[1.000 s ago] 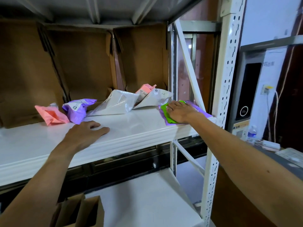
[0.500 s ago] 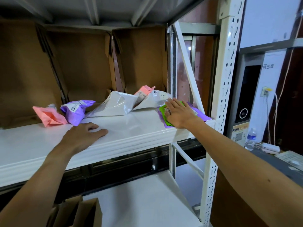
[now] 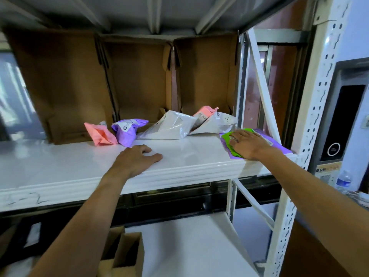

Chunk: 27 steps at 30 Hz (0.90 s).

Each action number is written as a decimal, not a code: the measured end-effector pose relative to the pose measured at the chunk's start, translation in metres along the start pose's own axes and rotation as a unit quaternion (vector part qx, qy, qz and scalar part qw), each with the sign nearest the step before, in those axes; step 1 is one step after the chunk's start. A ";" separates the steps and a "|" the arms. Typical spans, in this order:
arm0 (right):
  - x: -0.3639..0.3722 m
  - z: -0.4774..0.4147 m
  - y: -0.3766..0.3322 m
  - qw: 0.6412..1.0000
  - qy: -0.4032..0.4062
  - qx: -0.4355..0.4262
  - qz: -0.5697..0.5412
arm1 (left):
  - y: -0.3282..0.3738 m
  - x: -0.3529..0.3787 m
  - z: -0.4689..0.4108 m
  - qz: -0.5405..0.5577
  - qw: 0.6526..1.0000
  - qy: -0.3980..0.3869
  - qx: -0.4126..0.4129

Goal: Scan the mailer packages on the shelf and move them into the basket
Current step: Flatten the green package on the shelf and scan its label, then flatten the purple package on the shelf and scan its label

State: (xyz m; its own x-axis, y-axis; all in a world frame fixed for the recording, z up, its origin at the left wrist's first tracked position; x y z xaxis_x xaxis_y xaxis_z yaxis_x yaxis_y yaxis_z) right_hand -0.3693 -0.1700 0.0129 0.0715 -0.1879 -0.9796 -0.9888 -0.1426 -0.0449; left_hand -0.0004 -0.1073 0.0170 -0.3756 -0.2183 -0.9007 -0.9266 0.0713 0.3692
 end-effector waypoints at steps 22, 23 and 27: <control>-0.027 0.008 -0.245 0.971 0.126 -0.126 -0.158 | -0.033 -0.013 -0.019 0.152 0.982 0.081 -0.076; -0.025 0.007 -0.259 0.971 0.127 -0.134 -0.153 | -0.036 -0.019 -0.020 0.144 0.980 0.109 -0.088; -0.019 -0.002 -0.278 0.968 0.130 -0.138 -0.164 | -0.047 -0.041 -0.025 0.001 0.974 0.185 -0.129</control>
State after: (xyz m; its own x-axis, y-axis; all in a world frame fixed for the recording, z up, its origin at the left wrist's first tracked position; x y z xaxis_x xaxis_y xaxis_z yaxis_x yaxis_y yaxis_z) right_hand -0.0950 -0.1291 0.0442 0.4420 -0.3208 -0.8377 -0.8367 -0.4841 -0.2561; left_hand 0.0583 -0.1259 0.0421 -0.3021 -0.5571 -0.7735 -0.8727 -0.1648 0.4595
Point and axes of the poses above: each hand's wrist, its own z-axis away from the middle knuckle, its own x-axis out of the palm, y = z × x, the point moved 9 cm from there along -z, towards the middle knuckle, and after that the axes turned 8 degrees about -z, right-handed, at the moved point
